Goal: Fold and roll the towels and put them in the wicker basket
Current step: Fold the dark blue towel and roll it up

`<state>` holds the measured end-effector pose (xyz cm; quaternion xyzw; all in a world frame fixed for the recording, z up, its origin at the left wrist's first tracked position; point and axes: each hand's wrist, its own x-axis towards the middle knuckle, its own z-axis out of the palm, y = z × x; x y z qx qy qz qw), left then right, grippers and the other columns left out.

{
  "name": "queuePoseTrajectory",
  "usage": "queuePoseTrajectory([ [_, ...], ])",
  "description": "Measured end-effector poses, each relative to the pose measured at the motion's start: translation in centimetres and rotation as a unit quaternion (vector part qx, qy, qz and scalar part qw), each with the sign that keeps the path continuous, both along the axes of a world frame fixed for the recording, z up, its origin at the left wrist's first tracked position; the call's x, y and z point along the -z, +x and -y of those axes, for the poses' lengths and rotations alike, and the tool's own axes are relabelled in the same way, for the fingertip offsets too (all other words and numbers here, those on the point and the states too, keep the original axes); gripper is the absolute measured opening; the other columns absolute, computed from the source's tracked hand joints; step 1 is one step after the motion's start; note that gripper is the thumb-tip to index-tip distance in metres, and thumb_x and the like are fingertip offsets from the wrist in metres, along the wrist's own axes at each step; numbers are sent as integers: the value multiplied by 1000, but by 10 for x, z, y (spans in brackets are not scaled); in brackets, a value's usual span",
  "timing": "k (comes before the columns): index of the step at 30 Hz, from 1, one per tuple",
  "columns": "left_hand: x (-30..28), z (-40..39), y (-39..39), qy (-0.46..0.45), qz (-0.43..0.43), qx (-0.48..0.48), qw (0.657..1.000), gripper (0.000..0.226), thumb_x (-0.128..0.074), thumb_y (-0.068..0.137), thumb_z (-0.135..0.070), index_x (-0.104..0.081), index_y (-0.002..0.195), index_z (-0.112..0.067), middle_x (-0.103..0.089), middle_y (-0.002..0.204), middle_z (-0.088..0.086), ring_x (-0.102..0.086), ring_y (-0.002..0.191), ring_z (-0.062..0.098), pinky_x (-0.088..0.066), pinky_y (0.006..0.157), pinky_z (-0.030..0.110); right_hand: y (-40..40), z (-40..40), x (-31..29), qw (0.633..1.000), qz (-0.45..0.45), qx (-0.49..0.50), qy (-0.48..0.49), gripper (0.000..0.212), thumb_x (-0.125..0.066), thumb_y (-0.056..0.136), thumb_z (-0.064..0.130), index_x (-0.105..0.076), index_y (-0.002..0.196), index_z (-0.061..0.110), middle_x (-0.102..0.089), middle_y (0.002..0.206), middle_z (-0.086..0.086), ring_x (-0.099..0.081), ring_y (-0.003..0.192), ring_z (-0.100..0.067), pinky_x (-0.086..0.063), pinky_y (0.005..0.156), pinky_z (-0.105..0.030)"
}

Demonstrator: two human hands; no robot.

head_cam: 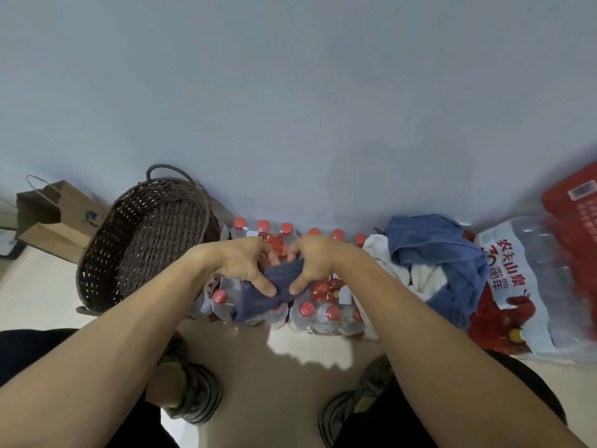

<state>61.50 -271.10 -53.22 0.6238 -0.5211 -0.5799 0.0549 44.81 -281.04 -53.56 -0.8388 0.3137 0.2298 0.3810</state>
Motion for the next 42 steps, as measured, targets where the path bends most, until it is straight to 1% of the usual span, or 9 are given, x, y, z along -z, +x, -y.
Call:
queuePoseTrajectory([
  [8,18,-16,28,108,-102,-109,983,23,-77,81,-24,-75,98,-9,-75,100,10,-71,94,25,-55,86,38,-25,2,39,914,12,206,349,49,-83,77,23,-64,120,9,-71,117,-8,-66,112,-29,-51,101,-45],
  [11,51,-24,22,36,-54,-290,955,19,-79,81,-24,-72,91,-9,-74,94,14,-70,87,26,-58,74,35,-22,-1,56,883,68,340,316,43,-79,82,26,-64,121,15,-71,117,-9,-66,112,-27,-51,100,-49],
  [14,84,-36,11,-44,154,-405,900,47,-78,80,-26,-54,117,-9,-64,112,12,-62,101,29,-51,94,41,-18,-9,74,898,78,421,105,22,-75,85,27,-67,101,14,-70,109,-14,-68,105,-28,-54,95,-44],
  [16,95,-47,4,-119,248,-339,900,49,-75,79,-25,-51,119,-10,-56,114,12,-57,105,31,-47,97,40,-18,-11,81,924,62,378,-18,20,-77,80,23,-66,95,14,-70,98,-4,-67,97,-22,-52,89,-34],
  [20,101,-69,-17,-337,275,-133,891,31,-69,77,-26,-58,102,-11,-53,102,8,-54,93,28,-49,84,41,-14,-19,82,960,100,261,36,20,-82,74,11,-68,84,22,-68,78,8,-67,77,-9,-54,79,-28],
  [24,111,-96,-24,-305,251,4,919,46,-69,78,-47,-59,109,-14,-54,110,5,-52,97,24,-46,86,40,-14,-39,85,984,122,122,35,35,-86,70,15,-73,102,15,-72,98,3,-64,82,-8,-49,76,-21],
  [32,122,-106,-33,-271,315,32,909,68,-80,71,-30,-51,130,-11,-47,130,10,-46,118,29,-38,100,36,-38,-67,101,994,80,50,-47,90,-96,50,37,-56,129,17,-52,126,3,-49,110,-15,-39,89,-25],
  [38,110,-94,-25,-288,248,-21,925,37,-69,77,-13,-63,112,-3,-56,112,17,-53,104,34,-45,92,42,-39,-76,106,988,70,-4,-138,68,-82,68,19,-51,128,18,-48,123,1,-47,117,-21,-46,97,-37],
  [42,97,-82,-9,-246,187,-87,947,19,-63,81,-20,-66,94,-6,-65,96,14,-62,92,34,-47,80,32,-34,-70,103,985,101,79,-116,37,-69,71,8,-66,107,15,-64,106,-1,-60,99,-22,-49,82,-32],
])
